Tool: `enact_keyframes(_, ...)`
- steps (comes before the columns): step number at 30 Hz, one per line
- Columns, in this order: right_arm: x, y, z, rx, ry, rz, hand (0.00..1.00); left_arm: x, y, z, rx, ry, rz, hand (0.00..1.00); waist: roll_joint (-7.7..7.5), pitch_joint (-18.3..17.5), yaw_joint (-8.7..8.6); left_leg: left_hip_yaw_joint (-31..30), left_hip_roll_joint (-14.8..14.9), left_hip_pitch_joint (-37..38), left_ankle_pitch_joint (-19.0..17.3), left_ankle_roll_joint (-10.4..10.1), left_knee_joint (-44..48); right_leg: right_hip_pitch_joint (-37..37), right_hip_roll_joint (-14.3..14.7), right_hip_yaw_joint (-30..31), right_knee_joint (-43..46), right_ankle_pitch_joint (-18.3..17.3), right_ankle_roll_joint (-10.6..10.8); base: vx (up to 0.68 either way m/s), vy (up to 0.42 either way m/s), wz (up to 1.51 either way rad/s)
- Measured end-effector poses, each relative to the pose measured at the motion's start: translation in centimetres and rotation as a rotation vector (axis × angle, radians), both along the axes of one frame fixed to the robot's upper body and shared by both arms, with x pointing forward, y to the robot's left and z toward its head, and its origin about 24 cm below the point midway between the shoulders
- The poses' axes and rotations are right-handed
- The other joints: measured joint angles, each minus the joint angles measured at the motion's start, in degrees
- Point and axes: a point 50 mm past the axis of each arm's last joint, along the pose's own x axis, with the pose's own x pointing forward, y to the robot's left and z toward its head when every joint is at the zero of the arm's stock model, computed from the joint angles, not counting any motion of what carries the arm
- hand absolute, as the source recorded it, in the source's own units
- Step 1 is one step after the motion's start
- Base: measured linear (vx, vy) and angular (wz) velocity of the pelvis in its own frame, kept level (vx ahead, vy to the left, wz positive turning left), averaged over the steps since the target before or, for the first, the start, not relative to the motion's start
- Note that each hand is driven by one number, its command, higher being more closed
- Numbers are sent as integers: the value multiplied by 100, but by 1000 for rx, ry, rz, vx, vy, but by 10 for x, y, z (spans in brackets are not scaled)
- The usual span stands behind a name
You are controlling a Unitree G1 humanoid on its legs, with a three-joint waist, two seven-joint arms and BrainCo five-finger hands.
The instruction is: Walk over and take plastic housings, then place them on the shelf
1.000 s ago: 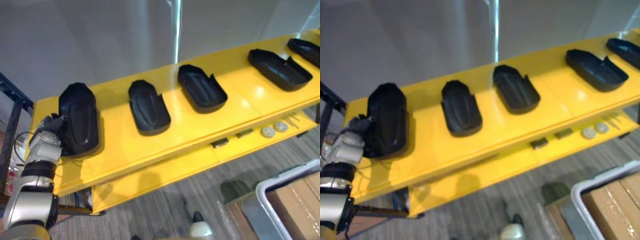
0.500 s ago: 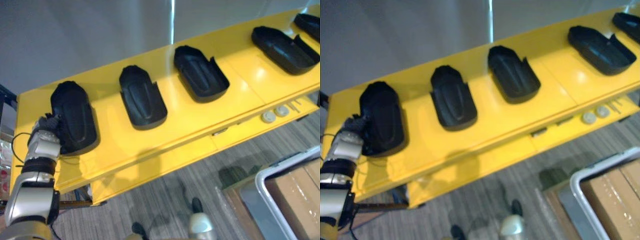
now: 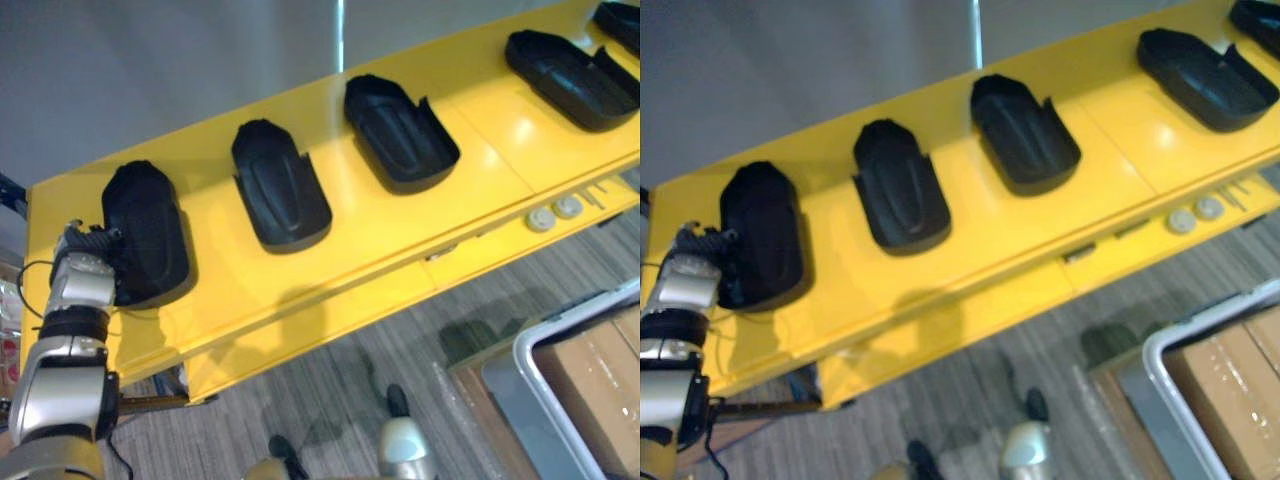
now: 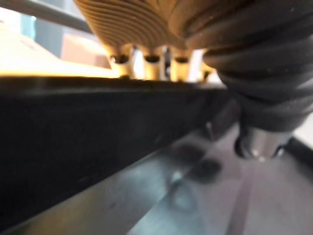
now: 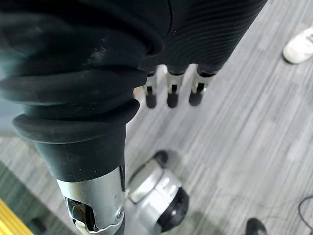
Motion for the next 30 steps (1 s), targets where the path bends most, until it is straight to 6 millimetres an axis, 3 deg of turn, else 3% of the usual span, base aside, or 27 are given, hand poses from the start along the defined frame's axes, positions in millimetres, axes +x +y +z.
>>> enact_keyframes(6, 1, 3, -1, 0, -7, 19, 0, 4, 0, 21, 60, -109, 58, 0, 2, 0, 31, -36, 0, 29, 2, 1, 0, 47, 0, -25, 6, -1, 0, 0, 0, 0)
enact_keyframes(11, 0, 2, 0, -14, -16, 19, 0, 6, 3, 82, 206, -342, 43, 0, 22, -15, 36, -115, -4, 184, 14, -6, -35, 226, 3, -92, 0, -4, -3, -6, -1, 2)
enact_keyframes(16, -2, -2, 1, -32, -14, 11, 0, 11, -21, 122, 308, -518, -93, 0, 234, -330, 161, -164, -68, 345, 183, -34, -408, 346, -3, -361, -20, -34, -36, -11, -15, 9)
enact_keyframes(20, -2, -8, 2, -57, -21, -38, 0, 8, -48, 153, 351, -703, -231, 0, 248, -515, 277, -305, -127, 597, 461, -67, -918, 558, 24, -578, -69, -79, -48, -5, -38, 24)
enact_keyframes(21, -1, -11, 2, -72, -28, -66, 0, 5, -57, 160, 337, -770, -284, 0, 221, -644, 373, -307, -127, 636, 529, -79, -1048, 551, 46, -594, -73, -86, -49, -10, -33, 14)
enact_keyframes(26, 24, -17, 6, -124, -118, -115, 0, -27, -82, 162, 229, -1066, -477, 0, 21, -1001, 590, -339, -129, 755, 667, -105, -1315, 645, 96, -655, -155, -86, -50, -1, -13, 4)
enact_keyframes(30, 30, -13, 4, -129, -107, -120, 0, -80, -82, 131, 152, -1357, -443, 0, -47, -1164, 803, -468, -135, 743, 667, -105, -1317, 757, 90, -785, -232, -89, -55, -5, -7, 14)
